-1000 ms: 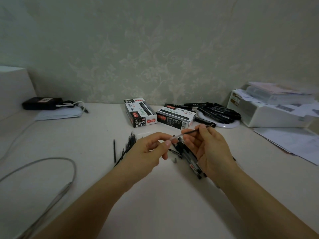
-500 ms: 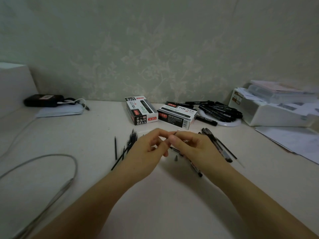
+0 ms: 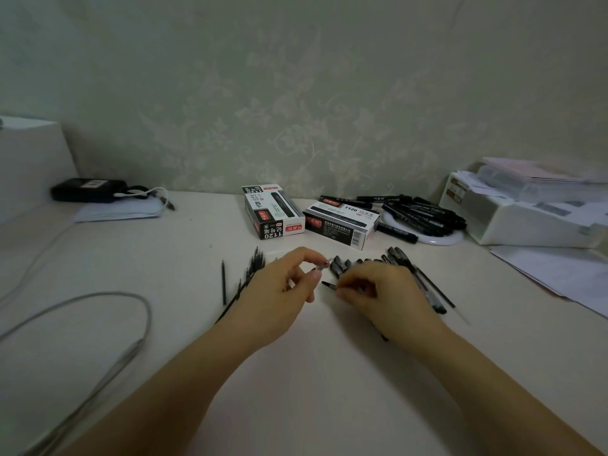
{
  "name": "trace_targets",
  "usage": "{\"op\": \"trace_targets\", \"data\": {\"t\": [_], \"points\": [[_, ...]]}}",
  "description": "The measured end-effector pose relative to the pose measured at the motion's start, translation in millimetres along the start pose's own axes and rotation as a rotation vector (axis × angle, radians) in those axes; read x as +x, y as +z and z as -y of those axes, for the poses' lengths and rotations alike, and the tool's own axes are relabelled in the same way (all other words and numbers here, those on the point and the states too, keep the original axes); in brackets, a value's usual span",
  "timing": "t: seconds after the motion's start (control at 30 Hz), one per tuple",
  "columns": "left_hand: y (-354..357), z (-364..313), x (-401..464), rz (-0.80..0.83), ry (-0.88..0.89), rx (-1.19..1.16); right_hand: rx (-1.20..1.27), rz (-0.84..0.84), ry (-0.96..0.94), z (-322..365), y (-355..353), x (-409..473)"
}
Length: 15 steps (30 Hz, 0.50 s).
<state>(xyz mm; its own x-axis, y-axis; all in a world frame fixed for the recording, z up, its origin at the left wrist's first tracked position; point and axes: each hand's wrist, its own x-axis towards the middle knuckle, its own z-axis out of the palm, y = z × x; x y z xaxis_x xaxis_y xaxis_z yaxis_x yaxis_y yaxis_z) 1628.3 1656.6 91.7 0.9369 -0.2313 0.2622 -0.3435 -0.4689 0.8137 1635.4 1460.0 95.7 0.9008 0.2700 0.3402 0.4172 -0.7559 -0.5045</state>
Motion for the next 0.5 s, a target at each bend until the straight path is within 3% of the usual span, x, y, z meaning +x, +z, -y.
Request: {"op": "trace_targets", "data": {"t": [0.1, 0.2, 0.37, 0.5], "points": [[0, 0, -1, 0.018, 0.012, 0.037, 0.433, -0.137, 0.143, 4, -5, 2], [1, -3, -2, 0.044, 0.024, 0.061, 0.706, -0.135, 0.205, 7, -7, 2], [-1, -5, -3, 0.065, 0.056, 0.072, 0.710, -0.006, 0.151, 11, -5, 2], [-3, -5, -2, 0.064, 0.076, 0.071, 0.730, -0.055, 0.167, 9, -5, 2]]}}
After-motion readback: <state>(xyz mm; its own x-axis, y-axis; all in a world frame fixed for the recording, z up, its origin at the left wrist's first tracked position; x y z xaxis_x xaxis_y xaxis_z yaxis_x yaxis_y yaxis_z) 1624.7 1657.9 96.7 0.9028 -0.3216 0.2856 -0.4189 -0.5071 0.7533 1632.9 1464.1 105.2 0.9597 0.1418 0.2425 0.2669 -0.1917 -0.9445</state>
